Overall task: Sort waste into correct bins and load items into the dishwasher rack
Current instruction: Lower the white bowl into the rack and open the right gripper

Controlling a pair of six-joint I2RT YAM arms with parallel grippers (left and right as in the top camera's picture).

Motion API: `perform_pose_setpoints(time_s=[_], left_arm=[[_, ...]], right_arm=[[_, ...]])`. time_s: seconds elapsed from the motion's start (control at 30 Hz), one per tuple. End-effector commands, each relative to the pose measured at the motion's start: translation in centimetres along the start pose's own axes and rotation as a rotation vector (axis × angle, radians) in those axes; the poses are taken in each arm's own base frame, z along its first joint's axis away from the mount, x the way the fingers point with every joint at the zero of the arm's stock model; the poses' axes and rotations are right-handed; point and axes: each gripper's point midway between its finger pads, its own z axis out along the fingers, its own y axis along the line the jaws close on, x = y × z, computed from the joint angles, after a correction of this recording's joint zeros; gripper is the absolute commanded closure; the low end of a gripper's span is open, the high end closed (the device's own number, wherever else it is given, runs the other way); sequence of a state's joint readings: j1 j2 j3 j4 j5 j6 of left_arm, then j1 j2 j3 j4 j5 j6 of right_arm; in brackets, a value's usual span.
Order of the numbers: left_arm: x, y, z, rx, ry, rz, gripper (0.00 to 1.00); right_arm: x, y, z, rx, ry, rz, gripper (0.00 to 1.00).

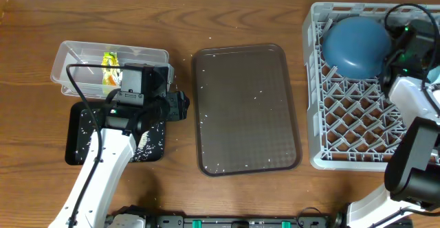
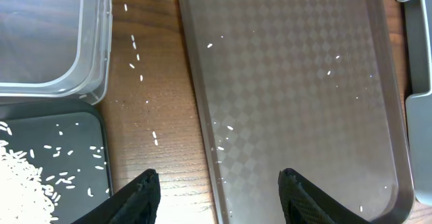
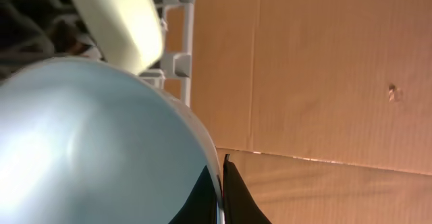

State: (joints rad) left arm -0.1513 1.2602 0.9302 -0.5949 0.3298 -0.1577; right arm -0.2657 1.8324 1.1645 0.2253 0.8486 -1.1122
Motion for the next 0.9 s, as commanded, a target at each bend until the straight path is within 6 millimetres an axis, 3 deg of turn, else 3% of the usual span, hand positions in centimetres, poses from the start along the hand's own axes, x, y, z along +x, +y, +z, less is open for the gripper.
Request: perform_pose_setpoints(time_s=[0.0, 0.17, 0.43, 0.67, 0.87], left_arm=[[-0.5, 0.0, -0.3, -0.005, -0.017, 0.003, 0.41], [-0.5, 0.0, -0.3, -0.005, -0.017, 0.003, 0.41], [-0.5, 0.0, -0.3, -0.005, -0.018, 0.003, 0.41], [-0.6, 0.0, -0.3, -0.004, -0.021, 0.004, 0.41], [-0.6, 0.0, -0.3, -0.004, -0.021, 0.004, 0.40]], right_arm=[[-1.2, 2.5, -0.5, -0.056, -0.030, -0.018, 0.99], [-1.5, 4.5, -1.6, -0.114, -0.036, -0.082, 0.94], [-2.2, 4.6, -2.5, -0.132, -0.048, 0.122, 0.90], [-3.5, 3.6, -4.8, -0.253, -0.139, 0.398, 0.57], [-4.7, 5.1, -8.0, -0.496, -0.226, 0.521, 0.47]])
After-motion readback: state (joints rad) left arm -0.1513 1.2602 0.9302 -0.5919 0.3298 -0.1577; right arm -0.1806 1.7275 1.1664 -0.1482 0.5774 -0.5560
